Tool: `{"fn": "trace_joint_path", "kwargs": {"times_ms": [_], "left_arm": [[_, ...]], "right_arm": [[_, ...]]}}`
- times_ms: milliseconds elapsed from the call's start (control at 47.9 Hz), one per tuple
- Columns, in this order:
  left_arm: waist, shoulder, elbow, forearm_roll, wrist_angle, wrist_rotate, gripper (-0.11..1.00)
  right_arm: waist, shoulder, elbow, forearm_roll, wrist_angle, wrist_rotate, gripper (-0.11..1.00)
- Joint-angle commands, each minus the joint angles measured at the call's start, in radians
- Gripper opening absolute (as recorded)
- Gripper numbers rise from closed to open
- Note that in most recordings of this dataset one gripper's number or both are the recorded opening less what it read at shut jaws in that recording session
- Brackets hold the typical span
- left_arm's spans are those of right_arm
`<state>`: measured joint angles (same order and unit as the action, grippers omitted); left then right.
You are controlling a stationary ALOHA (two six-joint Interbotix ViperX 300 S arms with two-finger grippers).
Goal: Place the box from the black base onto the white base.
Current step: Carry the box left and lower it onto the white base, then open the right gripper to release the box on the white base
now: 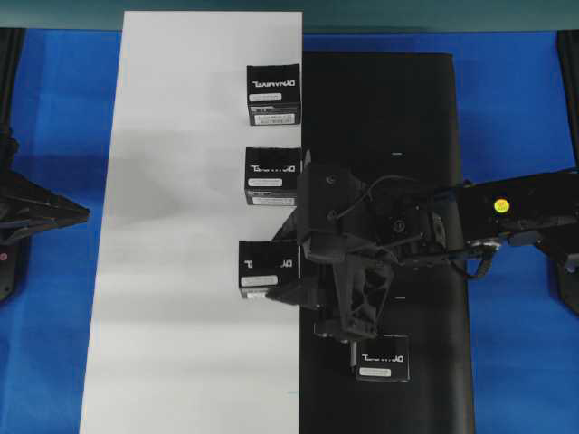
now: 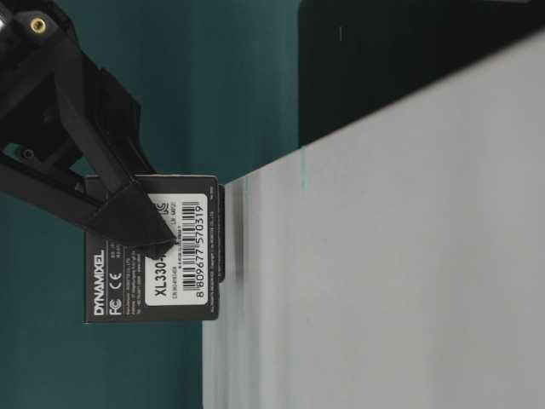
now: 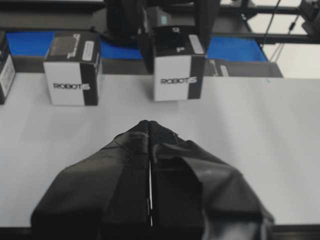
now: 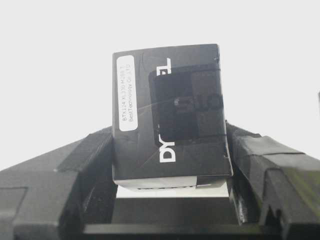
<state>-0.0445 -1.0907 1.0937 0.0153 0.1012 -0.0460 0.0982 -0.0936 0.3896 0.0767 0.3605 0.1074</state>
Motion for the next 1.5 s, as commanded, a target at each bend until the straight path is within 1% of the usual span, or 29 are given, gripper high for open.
{"fn": "trace_joint_path", "kwargs": {"times_ms": [0,84,397,648,773,836,961,1024,1087,1275,1483], "left_arm": [[0.0,0.005,-0.026,0.003,-0.005,-0.002,-0.05],[-0.002,0.005,-0.026,0.003,-0.005,0.0,-0.05],[0.0,0.003,-0.026,0.003,-0.005,0.0,-0.05],[0.0,-0.006,-0.029,0.003,-0.005,0.002,-0.05],[0.0,-0.008,-0.029,0.003,-0.006,0.0,-0.05],[0.002,-0.008,-0.031,0.003,-0.005,0.0,-0.05],[0.002,-0.008,-0.031,0.003,-0.006,0.0,-0.05],[0.002,-0.009,-0.029,0.003,-0.006,0.0,-0.05],[0.002,-0.009,-0.031,0.003,-0.006,0.002,-0.05],[0.002,-0.008,-0.029,0.003,-0.005,0.002,-0.05],[-0.005,-0.018,-0.034,0.003,0.035,0.002,-0.05]], "right_arm": [[-0.006,0.006,-0.008,-0.012,-0.011,-0.002,0.58],[-0.009,0.008,-0.006,-0.021,-0.012,-0.002,0.58],[-0.008,0.014,0.021,-0.021,-0.014,-0.002,0.58],[-0.009,0.015,0.031,-0.021,-0.041,0.0,0.58],[-0.011,0.015,0.041,-0.021,-0.075,0.002,0.58],[-0.011,0.014,0.044,-0.021,-0.094,0.002,0.64],[-0.011,0.014,0.048,-0.021,-0.123,-0.002,0.9],[-0.011,0.012,0.048,-0.026,-0.126,-0.002,0.96],[-0.009,0.012,0.048,-0.032,-0.13,-0.002,0.99],[-0.011,-0.002,0.048,-0.04,-0.132,-0.003,0.99],[-0.026,-0.063,0.055,-0.04,-0.115,-0.015,0.99]]}}
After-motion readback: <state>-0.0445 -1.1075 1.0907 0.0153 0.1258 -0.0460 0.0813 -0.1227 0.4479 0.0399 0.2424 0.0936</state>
